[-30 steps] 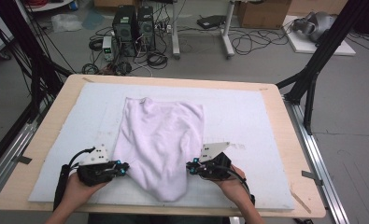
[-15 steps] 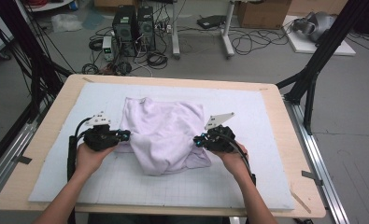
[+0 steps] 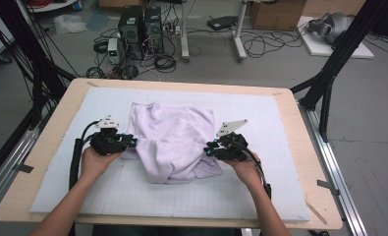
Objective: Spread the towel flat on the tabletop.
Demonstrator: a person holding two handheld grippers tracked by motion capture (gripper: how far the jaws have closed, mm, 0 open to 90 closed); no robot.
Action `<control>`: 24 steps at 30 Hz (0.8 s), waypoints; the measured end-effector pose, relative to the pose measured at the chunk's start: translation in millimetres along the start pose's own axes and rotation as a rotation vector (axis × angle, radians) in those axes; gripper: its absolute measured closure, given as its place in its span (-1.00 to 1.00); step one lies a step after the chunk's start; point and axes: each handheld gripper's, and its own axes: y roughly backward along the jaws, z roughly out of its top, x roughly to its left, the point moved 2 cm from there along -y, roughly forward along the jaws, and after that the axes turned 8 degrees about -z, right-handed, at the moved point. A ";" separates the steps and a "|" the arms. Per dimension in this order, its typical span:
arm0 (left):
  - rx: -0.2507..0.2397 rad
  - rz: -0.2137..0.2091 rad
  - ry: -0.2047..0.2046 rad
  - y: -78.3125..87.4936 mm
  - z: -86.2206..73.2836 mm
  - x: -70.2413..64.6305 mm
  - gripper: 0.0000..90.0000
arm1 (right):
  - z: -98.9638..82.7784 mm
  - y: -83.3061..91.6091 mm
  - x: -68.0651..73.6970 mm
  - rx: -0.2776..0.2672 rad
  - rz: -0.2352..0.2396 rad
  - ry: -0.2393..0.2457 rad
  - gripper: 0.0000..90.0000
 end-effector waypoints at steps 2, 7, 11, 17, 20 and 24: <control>-0.001 0.003 -0.007 4.7 -1.5 -1.8 0.50 | 1.7 4.7 4.8 -0.011 0.004 0.010 0.51; -0.003 0.008 -0.043 23.5 -14.7 -12.6 0.39 | 10.1 25.6 29.1 -0.057 0.005 0.069 0.36; -0.020 -0.026 -0.053 33.4 -27.5 -19.6 0.30 | 8.0 31.6 46.1 -0.092 0.028 0.101 0.32; 0.021 -0.112 -0.109 23.1 -34.5 -40.8 0.19 | 0.7 17.3 66.5 -0.100 0.086 0.136 0.22; 0.031 -0.148 -0.115 7.6 -34.5 -51.2 0.03 | 0.8 0.8 74.8 -0.064 0.106 0.152 0.18; 0.053 -0.178 -0.125 -14.2 -31.2 -59.6 0.03 | 3.7 -12.9 82.2 -0.038 0.107 0.193 0.25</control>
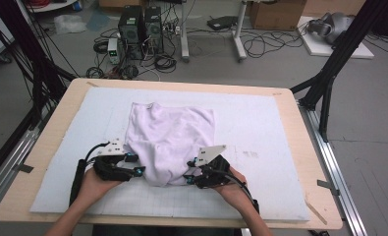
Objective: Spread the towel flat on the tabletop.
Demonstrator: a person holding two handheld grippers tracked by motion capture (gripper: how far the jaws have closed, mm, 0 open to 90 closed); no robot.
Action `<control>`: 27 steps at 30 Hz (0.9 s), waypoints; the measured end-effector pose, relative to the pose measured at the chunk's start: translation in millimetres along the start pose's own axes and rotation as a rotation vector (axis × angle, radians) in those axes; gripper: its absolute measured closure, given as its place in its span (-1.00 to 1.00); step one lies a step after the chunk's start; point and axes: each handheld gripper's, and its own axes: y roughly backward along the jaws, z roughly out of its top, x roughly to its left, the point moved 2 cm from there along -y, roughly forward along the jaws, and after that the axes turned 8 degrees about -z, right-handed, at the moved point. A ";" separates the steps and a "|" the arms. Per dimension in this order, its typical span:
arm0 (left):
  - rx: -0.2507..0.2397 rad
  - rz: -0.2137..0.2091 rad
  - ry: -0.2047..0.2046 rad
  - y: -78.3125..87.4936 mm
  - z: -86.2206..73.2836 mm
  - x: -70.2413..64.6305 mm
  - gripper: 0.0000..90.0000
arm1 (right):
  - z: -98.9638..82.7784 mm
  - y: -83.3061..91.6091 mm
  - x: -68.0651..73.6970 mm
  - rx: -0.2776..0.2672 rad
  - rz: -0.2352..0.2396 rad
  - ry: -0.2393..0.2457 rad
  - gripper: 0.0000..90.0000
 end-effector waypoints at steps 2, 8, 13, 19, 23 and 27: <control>0.010 -0.030 0.004 -8.3 3.3 -0.9 0.17 | 0.3 -8.8 -0.8 0.023 -0.002 -0.003 0.33; 0.027 -0.049 -0.043 -19.1 7.8 -7.4 0.86 | 2.6 -25.4 -1.7 0.056 0.000 -0.005 0.79; -0.001 -0.052 -0.048 -1.2 7.8 -10.4 0.89 | 3.6 -12.0 -4.2 0.042 0.040 -0.020 0.86; -0.108 -0.036 -0.057 40.9 19.9 -18.3 0.91 | 15.3 42.9 -10.6 -0.051 0.010 -0.026 0.86; -0.148 0.013 -0.081 55.3 40.7 -17.0 0.91 | 24.2 58.6 -21.7 -0.070 -0.027 -0.028 0.87; -0.134 0.089 -0.052 44.1 56.6 1.1 0.91 | 37.1 49.4 -48.2 -0.027 -0.106 -0.025 0.86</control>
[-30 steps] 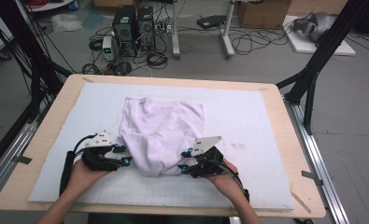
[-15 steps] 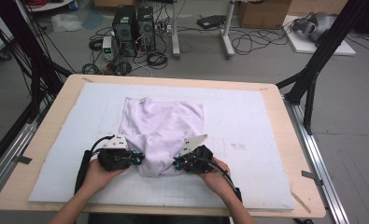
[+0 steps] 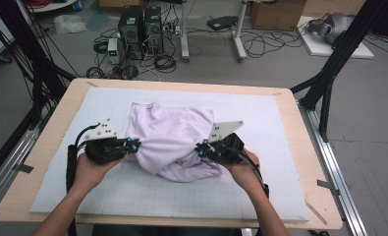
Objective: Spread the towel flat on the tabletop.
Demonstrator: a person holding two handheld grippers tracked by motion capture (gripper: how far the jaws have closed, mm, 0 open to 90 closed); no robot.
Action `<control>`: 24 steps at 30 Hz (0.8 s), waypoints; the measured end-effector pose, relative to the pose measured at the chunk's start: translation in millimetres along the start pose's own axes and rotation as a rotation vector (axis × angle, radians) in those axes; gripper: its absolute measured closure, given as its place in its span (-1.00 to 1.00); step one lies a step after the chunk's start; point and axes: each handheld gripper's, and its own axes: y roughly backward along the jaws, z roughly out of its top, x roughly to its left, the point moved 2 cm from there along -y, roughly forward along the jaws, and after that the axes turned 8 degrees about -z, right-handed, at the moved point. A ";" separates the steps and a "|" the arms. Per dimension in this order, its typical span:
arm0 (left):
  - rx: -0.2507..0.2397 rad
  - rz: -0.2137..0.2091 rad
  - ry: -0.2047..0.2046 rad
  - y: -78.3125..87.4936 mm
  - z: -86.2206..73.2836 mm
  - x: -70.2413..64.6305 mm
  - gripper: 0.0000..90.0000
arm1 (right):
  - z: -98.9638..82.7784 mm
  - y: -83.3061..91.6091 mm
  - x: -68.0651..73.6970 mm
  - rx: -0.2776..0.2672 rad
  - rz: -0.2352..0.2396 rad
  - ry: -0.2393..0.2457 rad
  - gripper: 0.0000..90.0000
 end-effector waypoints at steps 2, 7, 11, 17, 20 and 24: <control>0.020 0.022 0.031 -13.6 2.2 14.0 0.91 | -2.2 -12.7 -18.2 0.022 -0.008 -0.047 0.87; 0.090 0.046 0.110 -46.1 -3.9 41.6 0.91 | -14.7 -44.7 -47.7 0.088 -0.001 -0.133 0.87; 0.140 0.046 0.151 -67.2 -14.4 55.7 0.90 | -29.4 -73.4 -60.7 0.161 -0.001 -0.188 0.86; 0.110 0.049 0.170 -55.6 -14.2 59.3 0.45 | -34.9 -73.4 -59.8 0.151 0.005 -0.203 0.69; 0.066 0.045 0.149 -37.1 -10.1 53.7 0.36 | -31.8 -52.0 -60.6 0.076 0.003 -0.229 0.55; 0.069 0.044 0.107 -15.4 -16.9 39.5 0.34 | -33.0 -27.4 -50.5 0.033 -0.026 -0.188 0.51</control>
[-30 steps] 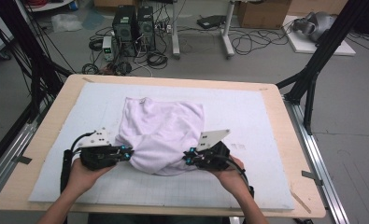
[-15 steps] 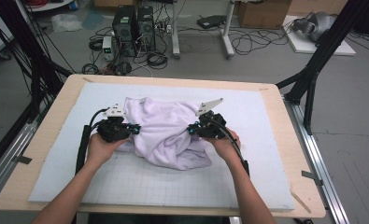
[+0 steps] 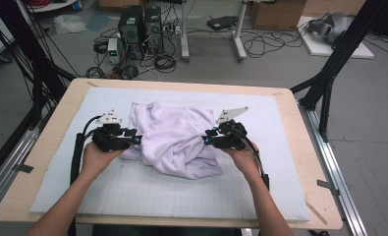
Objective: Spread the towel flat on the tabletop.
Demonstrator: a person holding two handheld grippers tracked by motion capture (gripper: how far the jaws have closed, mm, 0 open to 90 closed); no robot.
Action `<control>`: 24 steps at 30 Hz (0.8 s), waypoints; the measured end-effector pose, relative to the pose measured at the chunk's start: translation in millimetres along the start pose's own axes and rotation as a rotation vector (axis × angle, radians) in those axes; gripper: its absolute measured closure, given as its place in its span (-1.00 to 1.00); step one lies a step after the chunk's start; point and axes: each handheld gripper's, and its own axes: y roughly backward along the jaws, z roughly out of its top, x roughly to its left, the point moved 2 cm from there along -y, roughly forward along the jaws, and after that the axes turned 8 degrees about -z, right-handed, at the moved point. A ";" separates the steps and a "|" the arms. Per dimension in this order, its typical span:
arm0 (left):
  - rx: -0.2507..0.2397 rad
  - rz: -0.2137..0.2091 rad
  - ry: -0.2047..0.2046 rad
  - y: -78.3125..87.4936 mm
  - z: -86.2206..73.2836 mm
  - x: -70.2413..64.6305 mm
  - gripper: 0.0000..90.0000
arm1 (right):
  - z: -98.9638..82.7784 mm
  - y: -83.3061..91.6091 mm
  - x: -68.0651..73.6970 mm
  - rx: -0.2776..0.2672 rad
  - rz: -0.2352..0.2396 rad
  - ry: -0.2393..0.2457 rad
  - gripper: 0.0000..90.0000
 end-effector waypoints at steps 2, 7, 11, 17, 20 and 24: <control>0.005 -0.011 -0.014 5.8 -8.1 -5.9 0.34 | -5.6 9.3 8.7 -0.011 0.001 0.022 0.50; 0.003 -0.073 0.003 5.0 -35.7 -21.8 0.43 | -24.2 17.2 36.9 0.009 0.043 0.053 0.30; 0.026 -0.125 -0.016 -7.8 -44.7 -35.6 0.46 | -30.0 15.9 53.3 -0.017 0.059 0.101 0.30; 0.069 -0.142 -0.031 -30.8 -42.0 -40.1 0.39 | -38.7 2.6 69.6 0.021 0.112 0.135 0.19; 0.066 -0.141 -0.019 -38.8 -39.9 -39.8 0.29 | -42.4 -4.9 71.5 0.049 0.132 0.123 0.17; 0.083 -0.120 -0.029 -46.9 -39.0 -41.6 0.60 | -47.6 -17.6 75.6 0.100 0.142 0.129 0.20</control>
